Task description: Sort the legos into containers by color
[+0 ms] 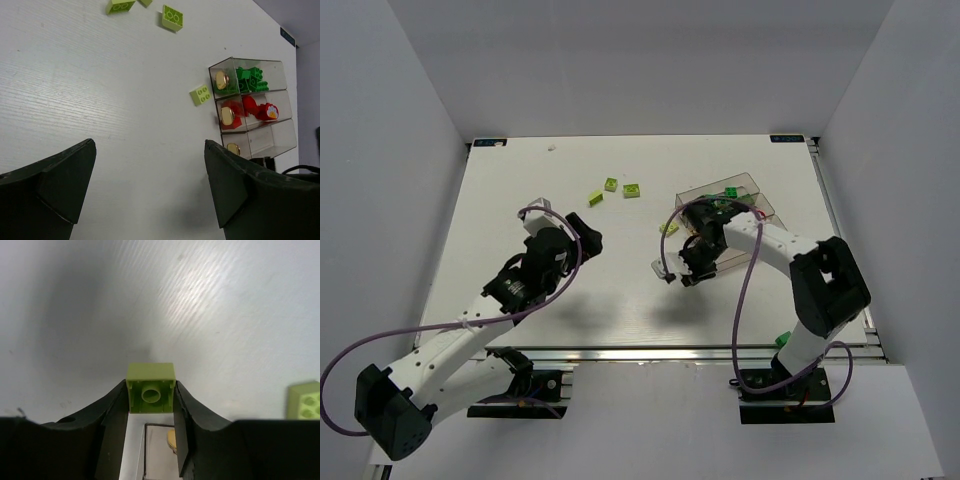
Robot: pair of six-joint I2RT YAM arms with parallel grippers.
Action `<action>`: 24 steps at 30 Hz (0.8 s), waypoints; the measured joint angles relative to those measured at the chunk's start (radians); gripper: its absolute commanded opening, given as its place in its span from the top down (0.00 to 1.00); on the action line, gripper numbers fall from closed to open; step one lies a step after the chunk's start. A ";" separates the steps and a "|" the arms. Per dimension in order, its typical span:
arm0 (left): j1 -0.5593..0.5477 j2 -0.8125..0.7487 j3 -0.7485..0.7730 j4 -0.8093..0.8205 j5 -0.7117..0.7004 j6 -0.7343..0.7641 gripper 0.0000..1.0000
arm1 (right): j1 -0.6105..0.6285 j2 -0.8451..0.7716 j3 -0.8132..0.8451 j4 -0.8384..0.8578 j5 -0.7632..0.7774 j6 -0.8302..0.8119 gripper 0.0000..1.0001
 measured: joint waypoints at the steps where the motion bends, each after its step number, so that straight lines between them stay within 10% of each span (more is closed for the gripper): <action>1: 0.000 0.009 0.000 0.003 0.006 0.000 0.02 | -0.001 -0.020 0.011 -0.005 -0.028 0.026 0.97; 24: 0.006 0.220 0.013 0.090 0.185 -0.008 0.02 | -0.410 -0.266 -0.014 0.282 -0.153 0.867 0.94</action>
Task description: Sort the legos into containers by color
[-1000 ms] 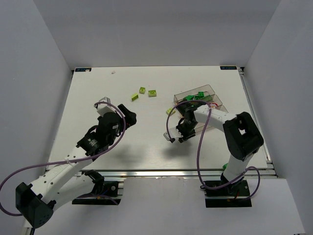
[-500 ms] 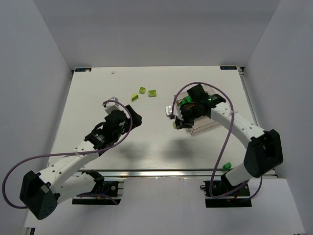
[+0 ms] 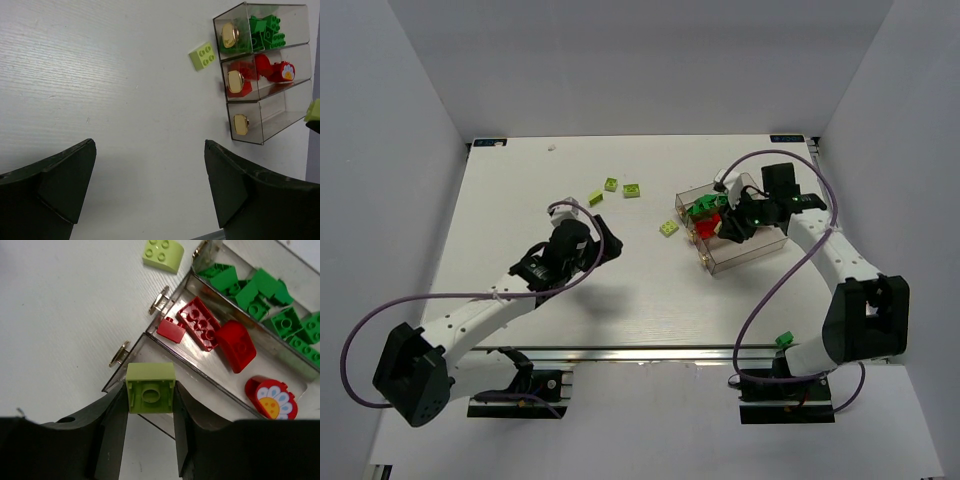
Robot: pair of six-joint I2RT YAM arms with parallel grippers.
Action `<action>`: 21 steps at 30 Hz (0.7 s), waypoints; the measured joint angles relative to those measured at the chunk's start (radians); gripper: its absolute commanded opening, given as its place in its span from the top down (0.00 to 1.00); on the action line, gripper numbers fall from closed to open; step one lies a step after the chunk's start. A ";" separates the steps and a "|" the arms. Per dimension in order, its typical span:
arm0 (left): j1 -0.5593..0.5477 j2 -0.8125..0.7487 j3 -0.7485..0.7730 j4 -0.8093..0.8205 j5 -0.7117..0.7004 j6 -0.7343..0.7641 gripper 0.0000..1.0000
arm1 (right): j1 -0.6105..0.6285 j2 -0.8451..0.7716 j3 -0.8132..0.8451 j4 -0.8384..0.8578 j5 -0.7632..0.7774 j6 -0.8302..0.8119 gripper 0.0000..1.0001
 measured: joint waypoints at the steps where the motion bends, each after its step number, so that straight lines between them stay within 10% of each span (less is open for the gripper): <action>1: 0.000 0.017 0.006 0.001 0.010 0.002 0.02 | -0.004 0.011 -0.002 0.007 0.012 0.026 0.92; 21: 0.000 0.333 0.202 0.055 0.190 0.308 0.06 | -0.024 0.193 -0.001 0.014 0.127 0.179 0.41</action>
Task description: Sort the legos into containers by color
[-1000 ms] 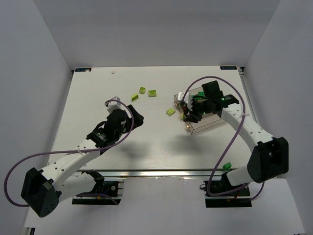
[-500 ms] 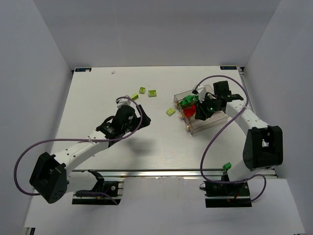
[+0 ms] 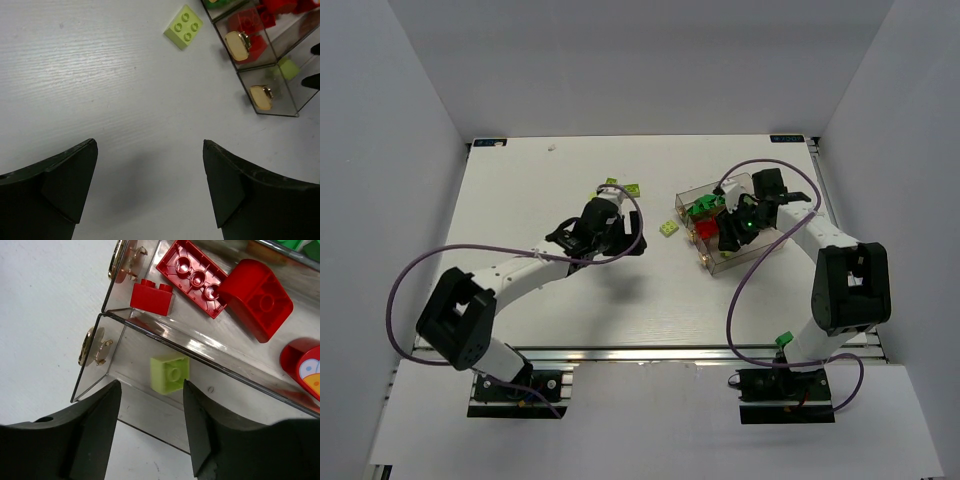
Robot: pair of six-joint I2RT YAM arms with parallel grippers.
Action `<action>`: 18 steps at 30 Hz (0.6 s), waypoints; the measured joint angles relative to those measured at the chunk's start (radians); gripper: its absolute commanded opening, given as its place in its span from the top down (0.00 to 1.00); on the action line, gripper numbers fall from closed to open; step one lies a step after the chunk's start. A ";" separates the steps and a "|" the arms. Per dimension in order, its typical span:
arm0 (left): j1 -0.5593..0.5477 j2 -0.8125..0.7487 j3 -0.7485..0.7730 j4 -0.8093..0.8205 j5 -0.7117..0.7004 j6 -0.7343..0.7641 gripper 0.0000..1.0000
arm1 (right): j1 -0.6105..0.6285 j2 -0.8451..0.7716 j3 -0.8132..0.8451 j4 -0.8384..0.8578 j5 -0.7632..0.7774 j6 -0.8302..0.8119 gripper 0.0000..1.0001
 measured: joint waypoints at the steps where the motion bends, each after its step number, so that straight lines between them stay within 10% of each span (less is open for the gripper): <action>1: 0.000 0.025 0.010 0.013 0.013 0.029 0.06 | -0.001 0.000 0.000 0.000 0.000 0.000 0.37; 18: -0.003 0.511 0.435 0.009 0.151 0.451 0.06 | -0.047 -0.018 0.038 -0.029 -0.137 0.000 0.30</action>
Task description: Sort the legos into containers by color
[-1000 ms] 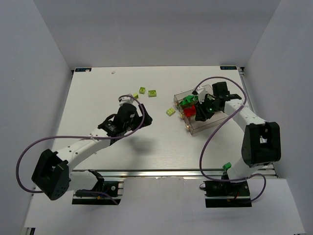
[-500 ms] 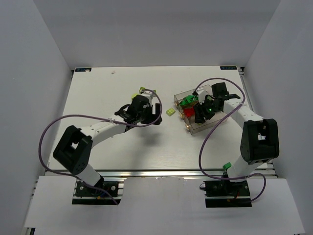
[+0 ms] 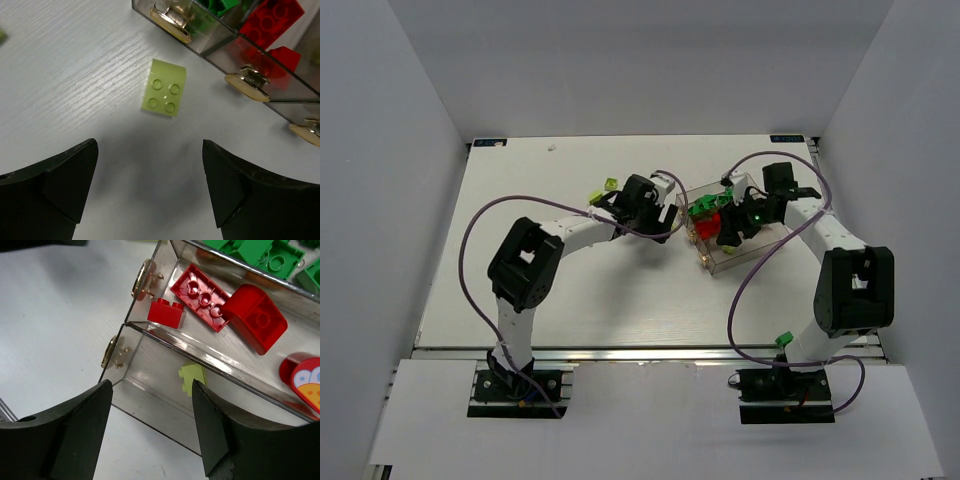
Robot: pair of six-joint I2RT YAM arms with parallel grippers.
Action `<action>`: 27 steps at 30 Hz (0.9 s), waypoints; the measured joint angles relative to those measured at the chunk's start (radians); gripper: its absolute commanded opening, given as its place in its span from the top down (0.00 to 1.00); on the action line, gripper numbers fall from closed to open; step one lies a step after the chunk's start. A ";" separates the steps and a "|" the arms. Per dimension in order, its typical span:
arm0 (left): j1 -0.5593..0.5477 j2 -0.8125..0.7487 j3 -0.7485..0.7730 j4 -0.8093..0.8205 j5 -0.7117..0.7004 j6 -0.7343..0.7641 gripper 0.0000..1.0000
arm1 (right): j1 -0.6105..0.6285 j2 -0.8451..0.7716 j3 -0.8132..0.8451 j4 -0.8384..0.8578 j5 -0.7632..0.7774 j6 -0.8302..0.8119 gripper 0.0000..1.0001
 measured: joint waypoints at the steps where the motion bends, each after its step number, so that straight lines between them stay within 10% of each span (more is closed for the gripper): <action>1: 0.000 0.026 0.020 -0.003 0.000 0.016 0.06 | -0.002 0.000 0.004 -0.002 -0.008 0.000 0.30; 15: -0.041 0.227 0.233 -0.063 -0.023 0.146 0.12 | -0.045 -0.001 0.059 -0.029 -0.067 -0.002 0.28; 27: -0.051 0.235 0.233 -0.063 -0.052 0.155 0.42 | -0.047 0.000 0.060 -0.032 -0.083 0.000 0.28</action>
